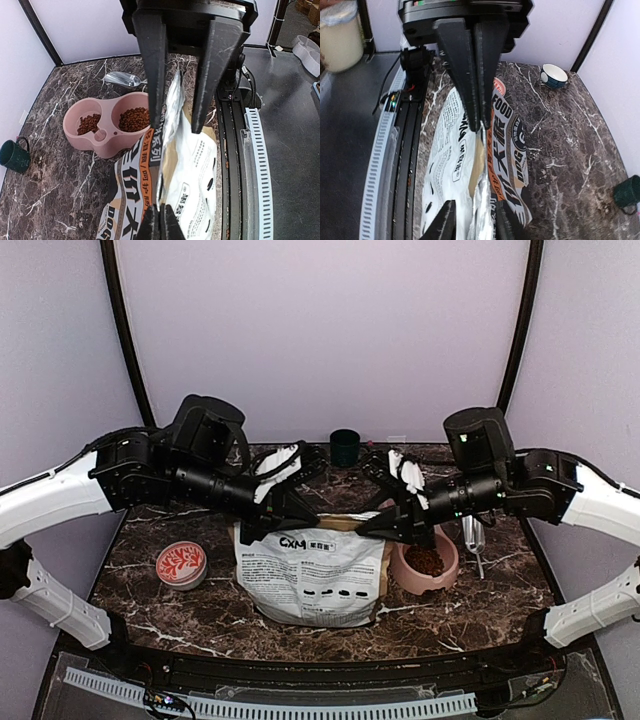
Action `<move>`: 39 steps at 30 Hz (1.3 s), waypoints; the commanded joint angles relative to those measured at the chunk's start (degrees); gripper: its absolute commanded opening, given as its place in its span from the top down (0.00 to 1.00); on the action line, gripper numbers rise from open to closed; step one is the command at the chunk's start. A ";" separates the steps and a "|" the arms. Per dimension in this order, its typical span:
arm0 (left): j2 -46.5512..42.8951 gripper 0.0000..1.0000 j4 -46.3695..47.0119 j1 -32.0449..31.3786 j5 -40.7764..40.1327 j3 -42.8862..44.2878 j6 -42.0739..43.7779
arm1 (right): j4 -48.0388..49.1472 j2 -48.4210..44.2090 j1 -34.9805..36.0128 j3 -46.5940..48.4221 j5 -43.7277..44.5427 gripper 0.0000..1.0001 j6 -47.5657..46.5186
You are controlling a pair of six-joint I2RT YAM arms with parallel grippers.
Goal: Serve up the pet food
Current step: Press the seal on the pet food bag.
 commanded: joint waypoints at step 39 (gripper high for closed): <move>1.34 0.90 -7.37 2.52 -3.44 1.37 7.23 | -5.22 4.38 1.12 10.31 2.09 1.00 -4.35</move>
